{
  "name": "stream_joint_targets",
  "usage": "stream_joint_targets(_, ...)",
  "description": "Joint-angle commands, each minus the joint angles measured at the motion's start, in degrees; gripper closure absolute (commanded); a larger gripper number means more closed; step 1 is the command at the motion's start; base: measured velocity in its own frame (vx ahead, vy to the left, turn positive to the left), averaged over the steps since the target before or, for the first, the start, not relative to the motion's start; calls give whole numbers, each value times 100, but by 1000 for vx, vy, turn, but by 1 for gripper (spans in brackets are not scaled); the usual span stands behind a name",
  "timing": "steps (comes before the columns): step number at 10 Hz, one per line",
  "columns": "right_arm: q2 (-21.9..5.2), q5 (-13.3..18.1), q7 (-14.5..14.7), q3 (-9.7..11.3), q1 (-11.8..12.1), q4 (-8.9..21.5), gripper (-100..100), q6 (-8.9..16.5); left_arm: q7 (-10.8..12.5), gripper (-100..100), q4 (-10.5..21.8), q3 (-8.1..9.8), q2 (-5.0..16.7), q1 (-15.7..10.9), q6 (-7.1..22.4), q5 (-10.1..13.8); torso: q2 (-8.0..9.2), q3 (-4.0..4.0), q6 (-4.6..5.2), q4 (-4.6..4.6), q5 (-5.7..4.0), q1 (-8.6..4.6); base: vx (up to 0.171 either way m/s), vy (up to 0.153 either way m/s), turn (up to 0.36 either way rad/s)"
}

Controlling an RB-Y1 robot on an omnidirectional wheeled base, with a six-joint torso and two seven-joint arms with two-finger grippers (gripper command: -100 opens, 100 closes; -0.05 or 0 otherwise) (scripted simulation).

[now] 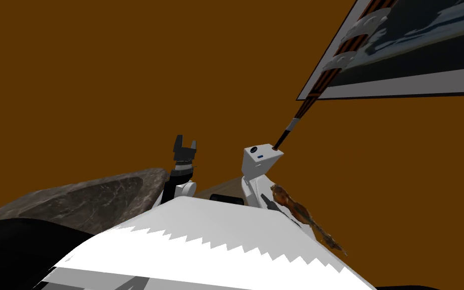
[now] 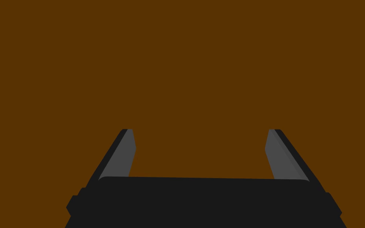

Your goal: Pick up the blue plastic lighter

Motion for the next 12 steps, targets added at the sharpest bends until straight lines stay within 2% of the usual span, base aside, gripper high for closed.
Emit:
stream_joint_targets(1,-228,101,-43,-17,58,194,-100,-104,0,0,0,0,0,0,0,0,0,0,0,0,0,0,-22,-8,119)
stream_joint_targets(2,-420,323,-121,-15,102,372,-100,-240,0,0,0,1,0,1,0,0,0,0,7,0,0,-1,-23,1,203)
stream_joint_targets(3,-549,323,-121,-15,102,470,-100,-240,0,0,0,0,0,1,0,0,-1,-1,2,0,1,1,-19,-3,172)
stream_joint_targets(4,-764,542,-200,-15,137,642,-100,-368,0,0,0,1,0,1,0,0,-3,-1,5,0,0,0,-19,0,334)
stream_joint_targets(5,-876,542,-200,-15,137,739,-100,-368,0,0,0,0,0,0,0,0,-3,-2,2,-1,0,0,-16,-8,123)
stream_joint_targets(6,-1079,758,-280,-17,163,917,-100,-486,0,0,0,1,0,2,0,0,-5,-2,7,-1,0,-2,-18,-1,272)
stream_joint_targets(7,-1208,758,-280,-17,163,1000,-100,-486,0,0,0,0,0,1,0,0,-5,-3,2,-1,0,0,-16,-5,140)
stream_joint_targets(8,-1390,970,-361,-19,178,1246,-100,-596,0,0,0,1,0,2,0,0,-6,-3,7,-1,0,-1,-21,-1,247)
stream_joint_targets(9,-1542,970,-361,-19,178,1253,-100,-596,0,0,0,1,0,1,0,0,-5,-3,3,-1,0,-1,-16,-6,159)
stream_joint_targets(10,-1718,1177,-441,-23,184,1496,-100,-695,0,0,0,1,0,2,0,0,-6,-3,7,-1,0,-1,-15,-2,326)
stream_joint_targets(11,-1877,1177,-441,-23,184,1496,-100,-695,0,0,0,1,0,1,0,0,-7,-4,2,-1,0,-1,-11,-10,130)
stream_joint_targets(12,-2051,1377,-521,-28,180,1656,-100,-783,0,0,0,1,0,2,0,0,-8,-5,8,-1,0,-2,-12,-5,240)
